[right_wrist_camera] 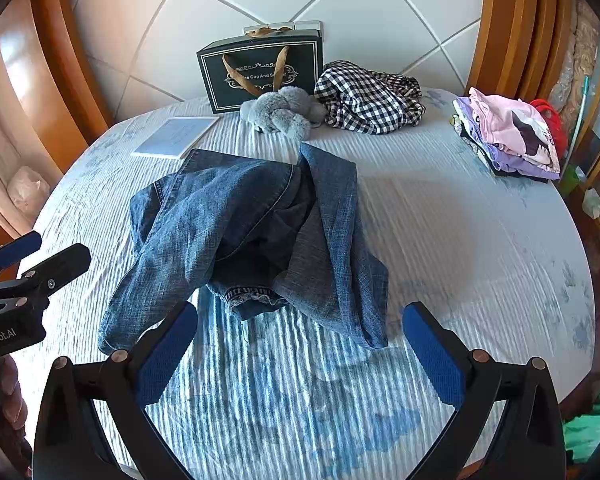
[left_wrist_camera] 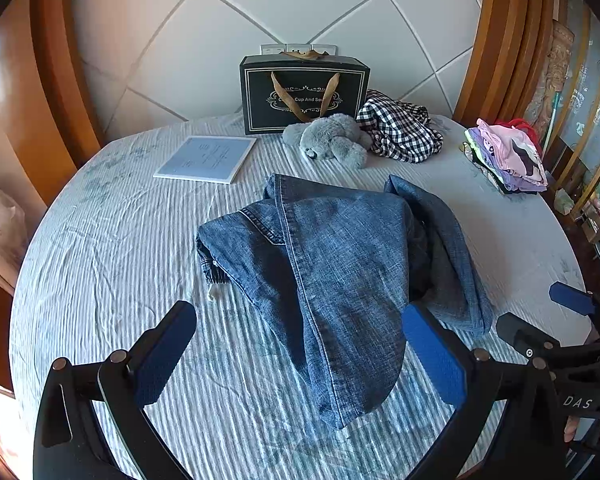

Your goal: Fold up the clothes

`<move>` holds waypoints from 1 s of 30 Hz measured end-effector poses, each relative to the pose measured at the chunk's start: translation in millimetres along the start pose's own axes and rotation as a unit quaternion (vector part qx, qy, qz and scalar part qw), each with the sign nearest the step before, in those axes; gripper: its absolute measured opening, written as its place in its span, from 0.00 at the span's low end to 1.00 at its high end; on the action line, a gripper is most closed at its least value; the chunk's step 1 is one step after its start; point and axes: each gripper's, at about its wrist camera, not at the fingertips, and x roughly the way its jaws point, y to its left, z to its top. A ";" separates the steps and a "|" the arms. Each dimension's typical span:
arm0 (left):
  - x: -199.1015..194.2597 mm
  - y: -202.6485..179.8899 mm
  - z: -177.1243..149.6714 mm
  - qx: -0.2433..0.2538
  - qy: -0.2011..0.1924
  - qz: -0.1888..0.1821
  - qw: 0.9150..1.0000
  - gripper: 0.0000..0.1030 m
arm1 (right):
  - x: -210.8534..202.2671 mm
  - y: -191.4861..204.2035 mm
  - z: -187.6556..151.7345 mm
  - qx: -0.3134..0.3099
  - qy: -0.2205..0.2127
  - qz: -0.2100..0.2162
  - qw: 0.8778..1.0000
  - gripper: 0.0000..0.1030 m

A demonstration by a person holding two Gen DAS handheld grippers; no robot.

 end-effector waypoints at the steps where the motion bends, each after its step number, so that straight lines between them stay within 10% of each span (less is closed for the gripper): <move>1: 0.3 0.3 0.3 0.001 0.000 -0.001 1.000 1.00 | 0.0 0.3 -0.2 0.000 0.000 -0.001 1.000 1.00; 30: 4.8 0.0 6.8 0.006 0.011 0.020 1.000 1.00 | -0.7 -7.5 2.9 -0.006 -0.004 -0.017 1.000 1.00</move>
